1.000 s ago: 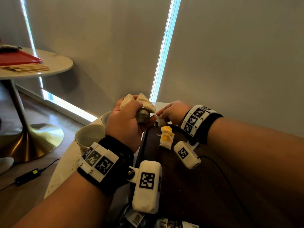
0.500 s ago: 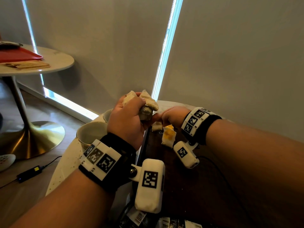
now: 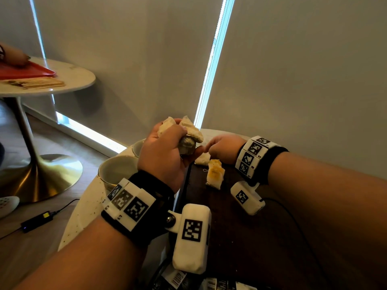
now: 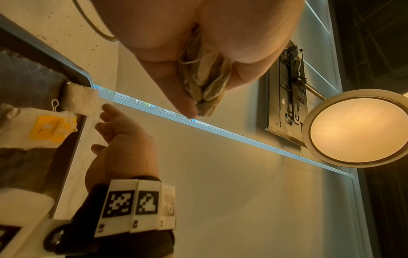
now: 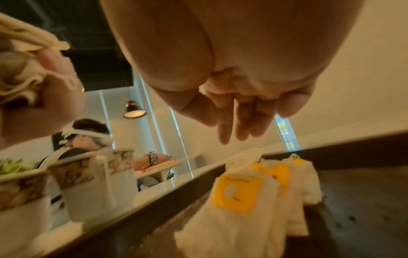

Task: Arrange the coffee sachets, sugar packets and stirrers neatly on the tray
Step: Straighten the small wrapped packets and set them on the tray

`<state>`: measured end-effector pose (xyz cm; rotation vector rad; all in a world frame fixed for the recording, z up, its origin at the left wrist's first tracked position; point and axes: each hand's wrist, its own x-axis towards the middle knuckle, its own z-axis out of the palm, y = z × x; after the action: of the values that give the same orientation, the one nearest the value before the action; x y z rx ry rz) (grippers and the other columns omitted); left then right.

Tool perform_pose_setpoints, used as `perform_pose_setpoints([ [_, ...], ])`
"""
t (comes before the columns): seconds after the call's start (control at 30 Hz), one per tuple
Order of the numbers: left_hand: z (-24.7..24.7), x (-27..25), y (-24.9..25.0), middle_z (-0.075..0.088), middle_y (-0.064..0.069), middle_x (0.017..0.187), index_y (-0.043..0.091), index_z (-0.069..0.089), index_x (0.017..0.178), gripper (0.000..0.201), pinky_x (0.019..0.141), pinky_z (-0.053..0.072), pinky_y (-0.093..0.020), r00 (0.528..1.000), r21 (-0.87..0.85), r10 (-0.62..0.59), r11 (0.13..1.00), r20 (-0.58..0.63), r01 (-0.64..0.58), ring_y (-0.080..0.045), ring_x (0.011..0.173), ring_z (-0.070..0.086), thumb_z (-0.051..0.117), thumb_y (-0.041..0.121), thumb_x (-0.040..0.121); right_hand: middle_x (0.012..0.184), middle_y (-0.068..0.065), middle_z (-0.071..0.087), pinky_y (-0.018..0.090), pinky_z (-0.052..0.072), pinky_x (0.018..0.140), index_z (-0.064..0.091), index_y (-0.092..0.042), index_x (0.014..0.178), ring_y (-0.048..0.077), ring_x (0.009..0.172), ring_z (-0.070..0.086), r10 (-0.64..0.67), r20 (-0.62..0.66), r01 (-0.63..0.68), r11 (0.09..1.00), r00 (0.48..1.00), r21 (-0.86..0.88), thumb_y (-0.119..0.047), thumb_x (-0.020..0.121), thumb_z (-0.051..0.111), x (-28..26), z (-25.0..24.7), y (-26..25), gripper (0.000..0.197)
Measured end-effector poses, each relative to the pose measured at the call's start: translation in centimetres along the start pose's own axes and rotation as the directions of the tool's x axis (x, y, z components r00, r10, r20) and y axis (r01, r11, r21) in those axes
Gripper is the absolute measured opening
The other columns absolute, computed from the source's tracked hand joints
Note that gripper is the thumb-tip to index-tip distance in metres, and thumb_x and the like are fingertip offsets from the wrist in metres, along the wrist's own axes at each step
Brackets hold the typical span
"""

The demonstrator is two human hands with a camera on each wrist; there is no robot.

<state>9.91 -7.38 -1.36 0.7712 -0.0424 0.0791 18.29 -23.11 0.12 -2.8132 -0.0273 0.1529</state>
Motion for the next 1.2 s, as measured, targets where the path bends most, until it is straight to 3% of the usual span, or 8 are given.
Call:
perform_pose_setpoints([
  [0.17,0.0,0.1,0.0,0.065,-0.013,0.105,0.018,0.061,0.104,0.014,0.059,0.058,-0.031,1.000,0.002,-0.005,1.000,-0.008,0.005,-0.027,0.093,0.069,0.053,0.008,0.098,0.124,0.001,0.067,0.031,0.047,0.100,0.070,-0.016,0.122,0.018,0.113,0.059,-0.046,0.173,0.087,0.967,0.984,-0.239,-0.018,0.094,0.049,-1.0,1.2,-1.1,0.035],
  [0.4,0.0,0.1,0.0,0.064,-0.013,0.108,0.018,0.061,0.105,0.015,0.057,0.057,-0.030,1.000,-0.010,-0.002,1.000,-0.003,0.002,-0.026,0.091,0.069,0.052,0.007,0.099,0.109,-0.003,0.069,0.019,0.043,0.071,0.073,-0.015,0.115,0.015,0.097,0.060,-0.067,0.169,0.103,0.971,0.983,-0.217,-0.015,0.092,0.050,-0.7,1.9,-1.4,0.032],
  [0.5,-0.1,0.2,0.0,0.067,-0.011,0.100,0.018,0.062,0.104,0.016,0.057,0.057,-0.031,1.000,-0.003,0.004,1.000,0.005,-0.004,-0.021,0.080,0.072,0.052,0.007,0.098,0.103,-0.007,0.069,0.021,0.043,0.073,0.074,-0.022,0.108,0.013,0.095,0.060,-0.092,0.161,0.119,0.979,0.983,-0.166,-0.015,0.092,0.052,-0.5,1.6,-1.1,0.028],
  [0.63,-0.2,0.2,-0.2,0.068,-0.012,0.099,0.017,0.062,0.106,0.014,0.060,0.059,-0.032,1.000,0.029,-0.009,1.000,0.008,0.009,-0.021,0.077,0.074,0.055,0.008,0.098,0.075,-0.016,0.057,0.018,0.040,0.061,0.067,-0.028,0.088,0.004,0.072,0.055,-0.133,-0.049,0.135,0.990,0.990,0.037,-0.014,0.094,0.053,-0.7,-0.1,-0.4,0.021],
  [0.73,-0.2,0.0,-0.3,0.070,-0.012,0.096,0.017,0.063,0.103,0.010,0.060,0.059,-0.032,1.000,0.053,-0.021,0.998,0.018,0.020,-0.021,0.078,0.073,0.058,0.011,0.098,0.086,-0.007,0.066,0.032,0.052,0.077,0.068,-0.026,0.092,0.012,0.082,0.062,-0.154,-0.155,0.196,0.930,0.976,0.310,-0.034,0.095,0.060,-1.5,-1.9,-0.2,0.012],
  [0.83,0.0,-0.1,-0.5,0.071,-0.014,0.097,0.016,0.064,0.104,0.008,0.059,0.058,-0.031,1.000,0.082,-0.024,0.996,0.021,0.022,-0.021,0.076,0.073,0.060,0.015,0.098,0.088,0.001,0.066,0.030,0.050,0.067,0.068,-0.016,0.100,0.015,0.077,0.062,-0.258,-0.072,0.245,0.744,0.964,0.621,-0.046,0.085,0.063,-2.7,-3.2,-0.9,0.034],
  [0.93,0.0,-0.1,-0.6,0.069,-0.017,0.103,0.013,0.064,0.110,0.013,0.060,0.057,-0.032,0.999,0.112,-0.019,0.994,0.033,0.015,-0.024,0.080,0.070,0.059,0.018,0.099,0.082,0.007,0.064,0.026,0.046,0.058,0.067,-0.008,0.100,0.017,0.070,0.060,-0.354,0.031,0.193,0.577,0.935,0.793,-0.029,0.078,0.065,-3.5,-4.2,-1.4,0.030],
  [1.2,-0.1,0.1,-0.6,0.072,-0.010,0.095,0.019,0.063,0.105,0.007,0.059,0.058,-0.032,0.999,0.121,-0.002,0.993,0.037,-0.003,-0.021,0.074,0.074,0.059,0.019,0.099,0.080,0.010,0.066,0.029,0.046,0.059,0.065,-0.006,0.094,0.020,0.068,0.060,-0.325,0.116,0.119,0.619,0.939,0.776,-0.002,0.092,0.059,-4.3,-3.8,-1.6,0.008],
])
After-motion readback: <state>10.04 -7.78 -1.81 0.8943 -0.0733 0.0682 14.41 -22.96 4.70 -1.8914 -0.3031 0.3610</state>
